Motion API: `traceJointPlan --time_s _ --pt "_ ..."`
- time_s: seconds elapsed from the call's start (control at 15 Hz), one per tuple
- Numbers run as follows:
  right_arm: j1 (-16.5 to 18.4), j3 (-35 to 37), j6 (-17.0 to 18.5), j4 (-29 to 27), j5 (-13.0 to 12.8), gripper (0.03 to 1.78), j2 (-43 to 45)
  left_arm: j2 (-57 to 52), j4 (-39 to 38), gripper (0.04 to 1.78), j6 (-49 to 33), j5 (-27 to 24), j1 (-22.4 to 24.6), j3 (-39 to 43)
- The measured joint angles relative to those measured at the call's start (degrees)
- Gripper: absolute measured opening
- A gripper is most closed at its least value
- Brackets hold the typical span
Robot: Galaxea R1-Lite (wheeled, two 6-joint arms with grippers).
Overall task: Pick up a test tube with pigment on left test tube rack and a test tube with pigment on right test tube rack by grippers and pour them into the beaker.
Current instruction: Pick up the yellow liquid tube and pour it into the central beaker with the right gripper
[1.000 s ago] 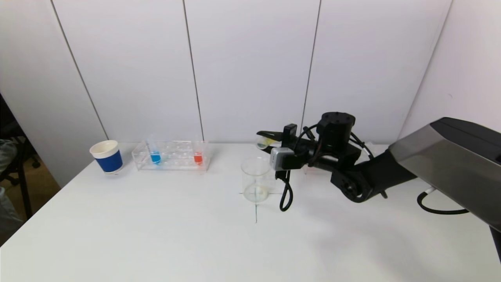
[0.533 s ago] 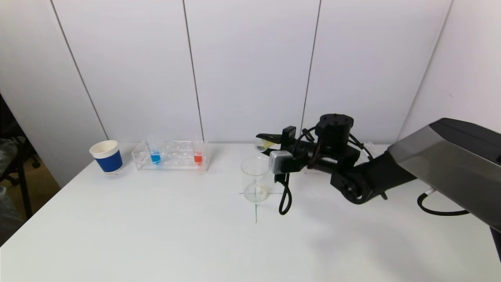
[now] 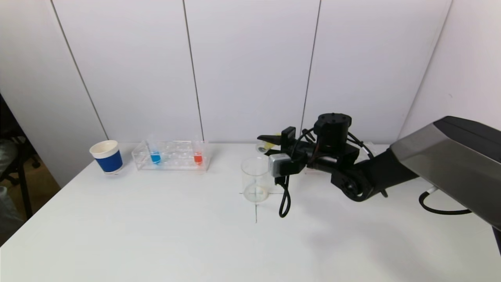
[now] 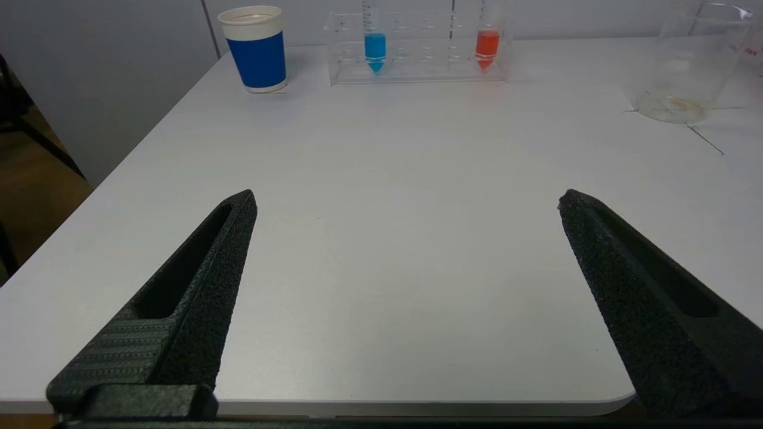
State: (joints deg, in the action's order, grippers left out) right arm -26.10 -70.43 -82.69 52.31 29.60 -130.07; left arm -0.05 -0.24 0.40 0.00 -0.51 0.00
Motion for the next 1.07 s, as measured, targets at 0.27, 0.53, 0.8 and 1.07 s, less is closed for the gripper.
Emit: traceJointPlan --time_s 0.27,0.53,0.8,1.07 --pt "0.0 -0.4 -2.1 -1.5 -1.3 0.51 0.6 0.0 0.0 1.77 0.0 0.0 0.0 0.0" --pt "-0.4 -0.9 -4.3 -4.2 -1.9 0.51 1.6 0.0 0.0 1.77 0.0 0.0 0.0 0.0" --pt "-0.9 -1.2 -6.0 -6.7 -3.1 0.51 2.6 0.0 0.0 1.77 0.0 0.0 0.0 0.0" --pt "-1.2 -1.9 -7.1 -8.3 -3.2 0.51 3.1 0.0 0.0 1.77 0.0 0.0 0.0 0.0"
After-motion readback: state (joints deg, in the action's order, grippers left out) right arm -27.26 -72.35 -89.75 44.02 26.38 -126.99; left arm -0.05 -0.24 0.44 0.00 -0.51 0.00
